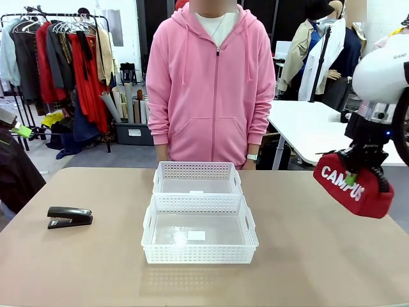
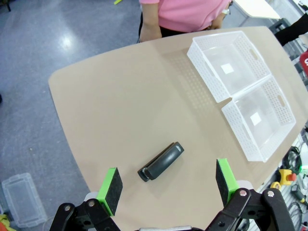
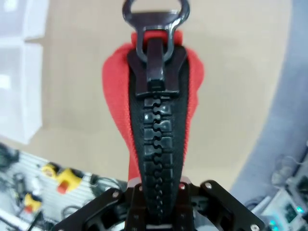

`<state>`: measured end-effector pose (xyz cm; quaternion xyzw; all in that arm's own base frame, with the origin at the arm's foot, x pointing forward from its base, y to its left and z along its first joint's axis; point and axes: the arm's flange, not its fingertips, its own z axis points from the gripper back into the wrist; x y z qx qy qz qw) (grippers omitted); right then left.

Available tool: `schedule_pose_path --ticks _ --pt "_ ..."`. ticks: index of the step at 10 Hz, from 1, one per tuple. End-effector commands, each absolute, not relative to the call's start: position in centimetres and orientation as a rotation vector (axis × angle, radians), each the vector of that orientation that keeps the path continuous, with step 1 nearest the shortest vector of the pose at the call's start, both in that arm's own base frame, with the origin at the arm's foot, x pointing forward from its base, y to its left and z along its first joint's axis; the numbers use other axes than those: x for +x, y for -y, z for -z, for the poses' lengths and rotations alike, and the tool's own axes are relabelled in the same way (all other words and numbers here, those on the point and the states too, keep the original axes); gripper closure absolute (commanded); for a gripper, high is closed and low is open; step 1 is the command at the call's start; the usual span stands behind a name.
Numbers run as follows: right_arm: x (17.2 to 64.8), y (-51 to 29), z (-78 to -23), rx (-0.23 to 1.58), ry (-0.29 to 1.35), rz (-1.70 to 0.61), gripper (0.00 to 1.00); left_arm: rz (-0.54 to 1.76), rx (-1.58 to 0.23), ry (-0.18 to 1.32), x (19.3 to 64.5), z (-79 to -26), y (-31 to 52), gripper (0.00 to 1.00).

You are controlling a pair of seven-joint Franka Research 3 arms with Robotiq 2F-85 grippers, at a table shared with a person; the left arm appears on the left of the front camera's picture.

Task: Distribute items into two baskets.
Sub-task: Pick up the Pencil pouch that the person points to.

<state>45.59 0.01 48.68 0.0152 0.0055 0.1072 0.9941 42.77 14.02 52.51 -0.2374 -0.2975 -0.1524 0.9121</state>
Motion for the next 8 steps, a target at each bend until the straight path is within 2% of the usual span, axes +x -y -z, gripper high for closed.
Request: schedule_pose_path --ticks 1,5,6,8 --pt "47.1 -0.9 -50.6 -0.035 0.019 -0.389 1.0 0.318 -0.498 0.618 42.7 -52.5 -14.1 0.0" --pt "46.1 -2.5 -54.9 -0.041 0.087 -0.523 1.0 0.318 -0.498 0.618 42.7 -52.5 -14.1 0.0" --pt "45.9 -2.4 -55.8 -0.048 0.026 -0.535 1.0 0.318 -0.498 0.618 42.7 -52.5 -14.1 0.0" --pt "45.5 -2.6 -56.9 -0.039 0.037 -0.545 1.0 0.318 -0.498 0.618 42.7 -52.5 -14.1 0.0"
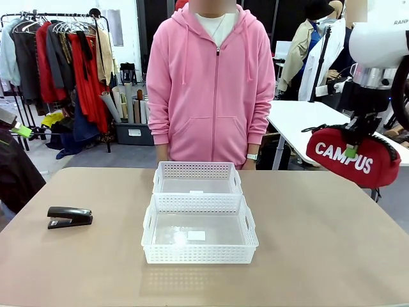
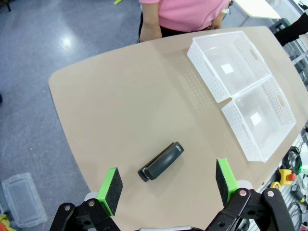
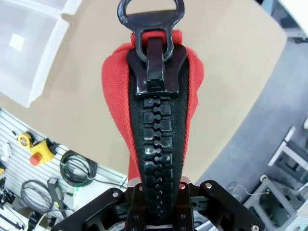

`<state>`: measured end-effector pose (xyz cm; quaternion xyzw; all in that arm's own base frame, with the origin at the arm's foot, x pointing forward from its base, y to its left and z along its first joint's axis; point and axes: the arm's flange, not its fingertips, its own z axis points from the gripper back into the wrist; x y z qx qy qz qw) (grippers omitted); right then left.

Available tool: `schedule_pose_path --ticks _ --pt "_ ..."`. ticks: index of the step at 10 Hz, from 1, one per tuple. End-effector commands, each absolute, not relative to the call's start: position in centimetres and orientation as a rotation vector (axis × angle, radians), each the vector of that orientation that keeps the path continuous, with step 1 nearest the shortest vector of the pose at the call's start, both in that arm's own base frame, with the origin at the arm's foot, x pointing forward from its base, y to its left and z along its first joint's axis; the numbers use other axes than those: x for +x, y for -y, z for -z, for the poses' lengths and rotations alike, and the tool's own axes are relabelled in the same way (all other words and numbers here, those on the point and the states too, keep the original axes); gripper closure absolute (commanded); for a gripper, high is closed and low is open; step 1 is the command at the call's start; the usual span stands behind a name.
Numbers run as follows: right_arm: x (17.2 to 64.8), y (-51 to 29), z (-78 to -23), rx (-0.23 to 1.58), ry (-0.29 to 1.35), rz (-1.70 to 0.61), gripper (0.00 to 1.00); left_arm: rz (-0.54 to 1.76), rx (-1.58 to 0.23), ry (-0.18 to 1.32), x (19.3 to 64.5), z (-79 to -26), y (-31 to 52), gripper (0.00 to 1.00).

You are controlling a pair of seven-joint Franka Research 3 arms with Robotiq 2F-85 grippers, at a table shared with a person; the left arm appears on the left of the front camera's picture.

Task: Distribute items into two baskets.
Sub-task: Pick up the Pencil pouch that the person points to, then move the picked Pencil pouch towards the Organizing basket indicated by the person, stopping as directed.

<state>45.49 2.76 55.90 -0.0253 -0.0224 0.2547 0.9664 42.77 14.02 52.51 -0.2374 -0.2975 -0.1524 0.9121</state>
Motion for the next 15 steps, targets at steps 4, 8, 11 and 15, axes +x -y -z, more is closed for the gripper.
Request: schedule_pose_path --ticks 4,8,11,15 --pt "45.1 -2.8 -56.5 -0.045 0.009 -0.517 1.0 0.318 -0.498 0.618 42.7 -52.5 -14.1 0.0" --pt "45.1 -2.8 -56.5 -0.045 0.009 -0.517 1.0 0.318 -0.498 0.618 42.7 -52.5 -14.1 0.0" --pt "45.1 -2.8 -56.5 -0.045 0.009 -0.517 1.0 0.318 -0.498 0.618 42.7 -52.5 -14.1 0.0" --pt "45.1 -2.8 -56.5 -0.045 0.009 -0.517 1.0 0.318 -0.498 0.618 42.7 -52.5 -14.1 0.0"
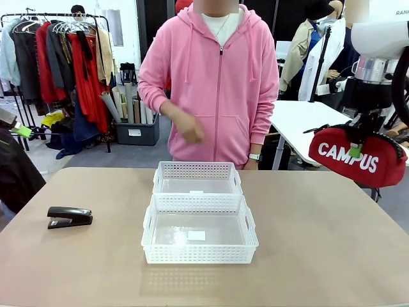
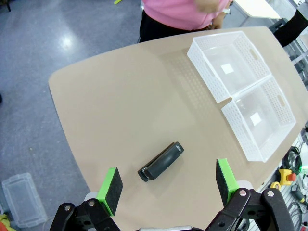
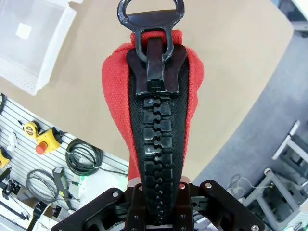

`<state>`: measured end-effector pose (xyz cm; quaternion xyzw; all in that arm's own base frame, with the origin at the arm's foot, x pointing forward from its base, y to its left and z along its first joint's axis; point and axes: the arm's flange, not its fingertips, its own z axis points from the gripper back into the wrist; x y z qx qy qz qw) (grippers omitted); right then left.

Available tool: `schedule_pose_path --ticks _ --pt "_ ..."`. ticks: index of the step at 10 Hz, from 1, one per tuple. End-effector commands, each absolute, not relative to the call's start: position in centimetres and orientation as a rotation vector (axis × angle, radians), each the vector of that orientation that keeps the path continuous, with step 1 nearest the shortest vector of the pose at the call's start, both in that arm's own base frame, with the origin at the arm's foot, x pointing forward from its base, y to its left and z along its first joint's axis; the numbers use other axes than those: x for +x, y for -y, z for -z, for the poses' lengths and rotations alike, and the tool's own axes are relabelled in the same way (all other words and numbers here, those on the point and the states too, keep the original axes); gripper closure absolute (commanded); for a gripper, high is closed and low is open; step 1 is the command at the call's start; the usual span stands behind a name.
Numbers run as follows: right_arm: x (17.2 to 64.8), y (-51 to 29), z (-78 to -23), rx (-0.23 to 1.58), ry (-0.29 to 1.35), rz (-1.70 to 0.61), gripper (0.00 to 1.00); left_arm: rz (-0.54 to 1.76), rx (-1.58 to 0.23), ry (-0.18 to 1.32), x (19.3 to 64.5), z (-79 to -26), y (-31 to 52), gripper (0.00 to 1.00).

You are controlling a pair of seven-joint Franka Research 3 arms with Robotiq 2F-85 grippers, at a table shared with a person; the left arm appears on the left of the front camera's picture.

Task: Distribute items into two baskets.
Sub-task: Move the picked Pencil pouch towards the Organizing basket indicated by the person, stopping as directed.

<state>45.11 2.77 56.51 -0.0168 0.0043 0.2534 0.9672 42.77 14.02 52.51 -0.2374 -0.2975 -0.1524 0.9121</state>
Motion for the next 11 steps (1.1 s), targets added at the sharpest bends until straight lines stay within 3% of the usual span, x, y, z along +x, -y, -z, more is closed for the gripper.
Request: schedule_pose_path --ticks 1,11 --pt "45.1 -2.83 -56.48 -0.045 0.009 -0.517 1.0 0.318 -0.498 0.618 42.73 -52.54 -14.09 0.0" --pt "45.1 -2.83 -56.48 -0.045 0.009 -0.517 1.0 0.318 -0.498 0.618 42.73 -52.54 -14.09 0.0"
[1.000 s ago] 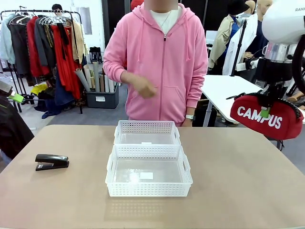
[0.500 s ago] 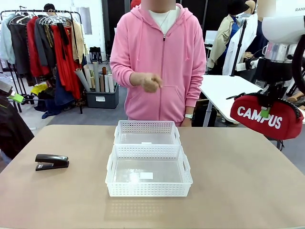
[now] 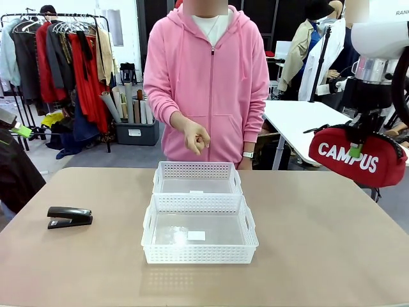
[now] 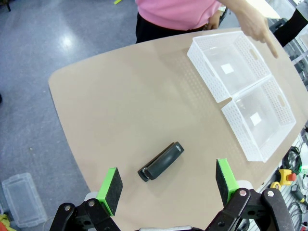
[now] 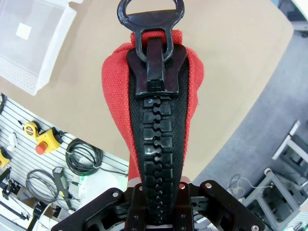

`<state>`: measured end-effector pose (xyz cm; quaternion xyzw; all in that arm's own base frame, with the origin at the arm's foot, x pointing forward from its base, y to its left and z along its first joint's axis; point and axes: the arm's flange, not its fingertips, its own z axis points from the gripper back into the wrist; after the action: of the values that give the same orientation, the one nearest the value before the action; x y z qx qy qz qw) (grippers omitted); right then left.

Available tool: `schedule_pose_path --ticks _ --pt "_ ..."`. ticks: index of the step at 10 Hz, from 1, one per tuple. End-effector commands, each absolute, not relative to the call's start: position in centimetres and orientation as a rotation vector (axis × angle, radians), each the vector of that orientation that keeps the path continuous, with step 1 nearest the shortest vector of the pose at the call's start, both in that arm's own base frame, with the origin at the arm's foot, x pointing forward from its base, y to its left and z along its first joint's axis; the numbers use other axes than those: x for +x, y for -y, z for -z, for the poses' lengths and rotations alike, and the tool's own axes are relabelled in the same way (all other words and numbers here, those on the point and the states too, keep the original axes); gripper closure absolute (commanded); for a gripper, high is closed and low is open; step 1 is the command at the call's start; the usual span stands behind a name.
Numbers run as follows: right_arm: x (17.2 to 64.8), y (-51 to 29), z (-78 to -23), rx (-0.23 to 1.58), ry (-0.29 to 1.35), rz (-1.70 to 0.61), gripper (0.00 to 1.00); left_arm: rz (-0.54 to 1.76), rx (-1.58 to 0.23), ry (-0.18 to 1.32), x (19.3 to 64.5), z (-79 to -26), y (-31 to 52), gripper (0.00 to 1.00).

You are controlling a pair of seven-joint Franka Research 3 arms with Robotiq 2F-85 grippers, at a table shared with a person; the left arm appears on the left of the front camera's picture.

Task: Distribute items into two baskets.
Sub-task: Move the picked Pencil pouch towards the Organizing basket indicated by the person, stopping as directed.

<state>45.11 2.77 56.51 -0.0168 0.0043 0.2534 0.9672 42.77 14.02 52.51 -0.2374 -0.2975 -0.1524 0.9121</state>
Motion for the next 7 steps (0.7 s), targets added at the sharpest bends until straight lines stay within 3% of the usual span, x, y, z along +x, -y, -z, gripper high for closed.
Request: schedule_pose_path --ticks 1,7 --pt "45.1 -2.83 -56.48 -0.045 0.009 -0.517 1.0 0.318 -0.498 0.618 42.73 -52.54 -14.09 0.0" --pt "45.1 -2.83 -56.48 -0.045 0.009 -0.517 1.0 0.318 -0.498 0.618 42.73 -52.54 -14.09 0.0"
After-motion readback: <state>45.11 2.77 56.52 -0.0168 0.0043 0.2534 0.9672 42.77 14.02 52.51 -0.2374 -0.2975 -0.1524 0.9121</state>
